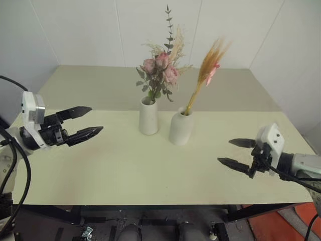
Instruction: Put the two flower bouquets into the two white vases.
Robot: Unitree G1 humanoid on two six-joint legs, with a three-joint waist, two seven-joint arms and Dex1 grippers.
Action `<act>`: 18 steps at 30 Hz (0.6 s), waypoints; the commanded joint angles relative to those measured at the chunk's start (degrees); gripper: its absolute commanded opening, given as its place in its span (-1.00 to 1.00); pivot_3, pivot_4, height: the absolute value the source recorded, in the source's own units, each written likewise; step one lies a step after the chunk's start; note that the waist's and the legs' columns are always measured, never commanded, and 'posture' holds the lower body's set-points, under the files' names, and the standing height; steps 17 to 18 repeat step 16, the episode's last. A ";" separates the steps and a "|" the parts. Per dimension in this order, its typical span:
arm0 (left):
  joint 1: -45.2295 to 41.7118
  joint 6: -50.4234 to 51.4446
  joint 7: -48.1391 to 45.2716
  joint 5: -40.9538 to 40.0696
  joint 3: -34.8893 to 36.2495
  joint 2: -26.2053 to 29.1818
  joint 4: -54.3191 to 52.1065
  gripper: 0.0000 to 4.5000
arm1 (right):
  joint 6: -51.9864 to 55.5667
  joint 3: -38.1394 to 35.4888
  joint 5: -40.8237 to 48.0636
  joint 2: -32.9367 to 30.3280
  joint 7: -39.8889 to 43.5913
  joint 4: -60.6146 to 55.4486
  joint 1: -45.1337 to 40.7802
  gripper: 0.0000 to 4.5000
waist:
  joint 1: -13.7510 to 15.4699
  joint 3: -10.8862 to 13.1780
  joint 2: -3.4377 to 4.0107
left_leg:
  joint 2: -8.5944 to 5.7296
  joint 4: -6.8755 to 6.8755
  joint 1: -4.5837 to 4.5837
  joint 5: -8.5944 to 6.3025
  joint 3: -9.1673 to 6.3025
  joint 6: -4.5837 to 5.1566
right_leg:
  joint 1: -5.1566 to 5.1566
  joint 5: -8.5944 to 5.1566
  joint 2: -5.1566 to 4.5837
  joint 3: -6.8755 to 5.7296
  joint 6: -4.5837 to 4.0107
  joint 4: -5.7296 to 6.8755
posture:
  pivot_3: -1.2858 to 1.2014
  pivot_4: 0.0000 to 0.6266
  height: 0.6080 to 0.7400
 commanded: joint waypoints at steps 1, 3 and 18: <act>0.23 -2.56 0.75 0.67 2.00 -0.18 -0.94 0.99 | 0.61 -2.22 2.47 -0.53 0.56 -2.53 -0.69 1.00 | -0.02 0.00 0.00 | 0.01 0.00 0.02 0.00 0.00 0.00 | 0.02 0.01 0.01 0.00 -0.01 0.00 | 0.03 -0.52 1.00; -0.14 -4.30 1.92 1.69 1.84 -1.07 -0.59 0.99 | -0.28 -2.05 0.35 -0.75 -1.19 -1.38 -1.53 1.00 | -0.05 0.00 0.00 | 0.02 0.01 0.04 0.00 0.01 0.00 | 0.02 0.01 0.04 0.00 -0.01 0.01 | 0.03 -0.52 1.00; -1.74 -8.70 3.52 4.16 -1.20 -3.92 -1.21 0.99 | -6.45 0.46 -5.29 -1.56 0.11 1.45 -4.08 1.00 | -0.05 0.00 0.00 | 0.02 0.01 0.01 0.00 0.02 0.00 | 0.00 0.01 0.04 0.01 -0.01 0.00 | 0.03 -0.52 1.00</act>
